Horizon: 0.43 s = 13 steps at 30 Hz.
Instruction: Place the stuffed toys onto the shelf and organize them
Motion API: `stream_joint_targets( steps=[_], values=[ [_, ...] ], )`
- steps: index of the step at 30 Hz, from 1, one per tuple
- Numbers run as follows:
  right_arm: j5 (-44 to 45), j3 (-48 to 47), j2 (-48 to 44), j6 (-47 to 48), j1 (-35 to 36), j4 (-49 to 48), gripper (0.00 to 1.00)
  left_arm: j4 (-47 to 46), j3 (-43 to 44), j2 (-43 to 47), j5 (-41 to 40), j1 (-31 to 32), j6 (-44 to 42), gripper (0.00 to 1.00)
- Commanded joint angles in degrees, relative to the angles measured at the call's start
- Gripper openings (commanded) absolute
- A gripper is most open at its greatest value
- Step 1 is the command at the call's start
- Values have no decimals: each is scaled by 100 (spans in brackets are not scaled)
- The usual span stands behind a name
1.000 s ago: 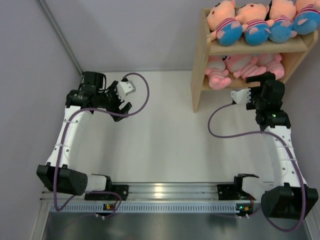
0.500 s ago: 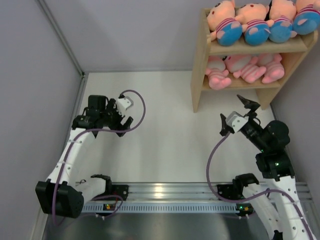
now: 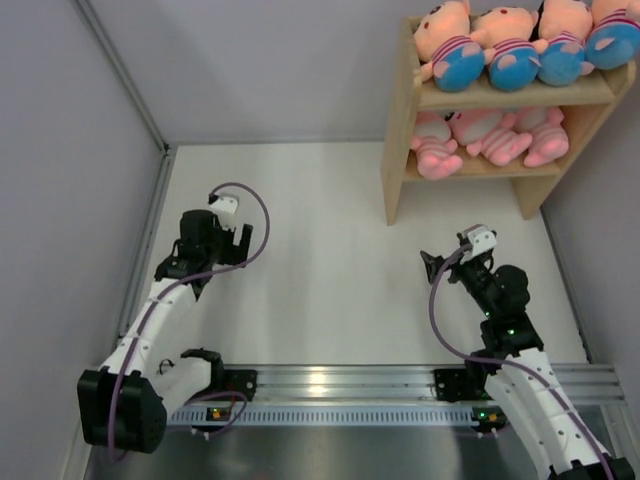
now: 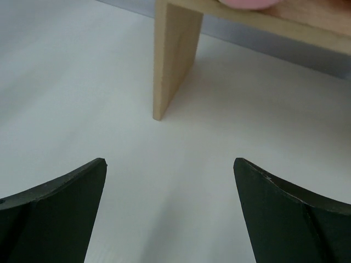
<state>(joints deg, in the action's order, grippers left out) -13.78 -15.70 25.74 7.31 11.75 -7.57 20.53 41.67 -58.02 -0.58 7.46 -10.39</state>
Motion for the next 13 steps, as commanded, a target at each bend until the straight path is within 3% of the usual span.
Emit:
stream_joint_targets(
  steps=[1,13],
  values=[
    [1113,199,159,-573,82,-745,99,-946,-133,-16,-970,-35,872,99],
    [1491,445,775,-520,91,-1343,99,-1095,-361,-271,-557,-35,872,98]
  ],
)
